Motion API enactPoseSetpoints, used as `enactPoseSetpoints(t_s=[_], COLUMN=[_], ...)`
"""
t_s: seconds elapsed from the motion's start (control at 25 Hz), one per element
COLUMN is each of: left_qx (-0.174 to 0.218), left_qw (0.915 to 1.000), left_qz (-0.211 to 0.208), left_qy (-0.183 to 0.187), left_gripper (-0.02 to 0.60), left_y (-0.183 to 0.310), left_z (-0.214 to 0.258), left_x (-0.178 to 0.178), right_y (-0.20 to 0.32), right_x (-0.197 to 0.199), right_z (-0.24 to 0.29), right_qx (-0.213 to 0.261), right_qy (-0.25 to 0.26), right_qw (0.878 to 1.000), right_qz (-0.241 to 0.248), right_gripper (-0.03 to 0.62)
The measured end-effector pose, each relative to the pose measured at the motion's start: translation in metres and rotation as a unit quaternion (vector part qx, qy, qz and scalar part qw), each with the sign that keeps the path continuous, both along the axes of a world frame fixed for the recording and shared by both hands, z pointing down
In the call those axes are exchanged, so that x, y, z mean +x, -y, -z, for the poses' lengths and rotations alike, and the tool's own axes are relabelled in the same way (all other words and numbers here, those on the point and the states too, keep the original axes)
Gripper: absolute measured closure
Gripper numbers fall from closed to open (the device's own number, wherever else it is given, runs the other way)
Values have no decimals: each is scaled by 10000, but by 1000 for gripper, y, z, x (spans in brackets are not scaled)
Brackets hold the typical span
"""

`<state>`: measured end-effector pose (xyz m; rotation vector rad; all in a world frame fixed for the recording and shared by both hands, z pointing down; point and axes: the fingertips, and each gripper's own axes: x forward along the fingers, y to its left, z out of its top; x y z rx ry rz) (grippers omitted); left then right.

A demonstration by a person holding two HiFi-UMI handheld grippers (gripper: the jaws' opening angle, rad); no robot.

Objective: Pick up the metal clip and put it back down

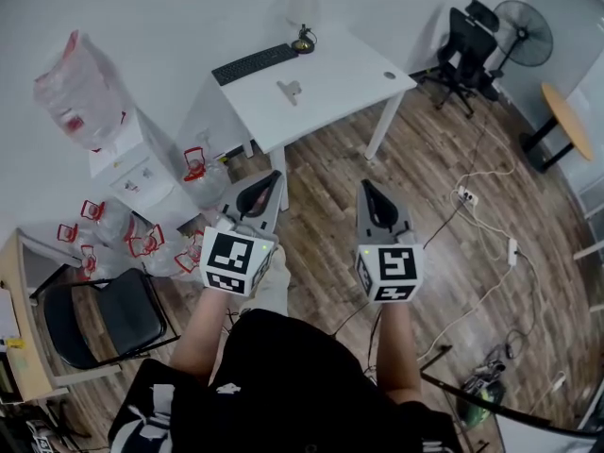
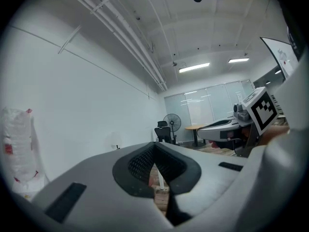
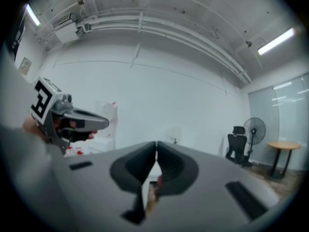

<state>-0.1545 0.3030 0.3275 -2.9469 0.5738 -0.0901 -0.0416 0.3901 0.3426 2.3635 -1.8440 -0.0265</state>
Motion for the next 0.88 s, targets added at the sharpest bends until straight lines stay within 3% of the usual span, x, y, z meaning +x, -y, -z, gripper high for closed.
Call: enactPoseSetpoints(t_s=[0.24,0.6,0.88], left_qx=[-50,-198,-199], left_qw=[9999,9997,9996], left_qz=[14,3,133], left_qy=[105,147,160], left_gripper=[560,560,560], left_y=[53,175,276], left_z=[-16,-23,-14], left_x=[41,88,101], right_y=[57,178,279], right_x=[26,72,85], right_z=[-17,-27,-27], right_qx=[-260,-491,-676], right_qy=[-50,31,52], right_qw=[9996,9988,9973], right_qz=[86,63,269], right_gripper=[559,559,559])
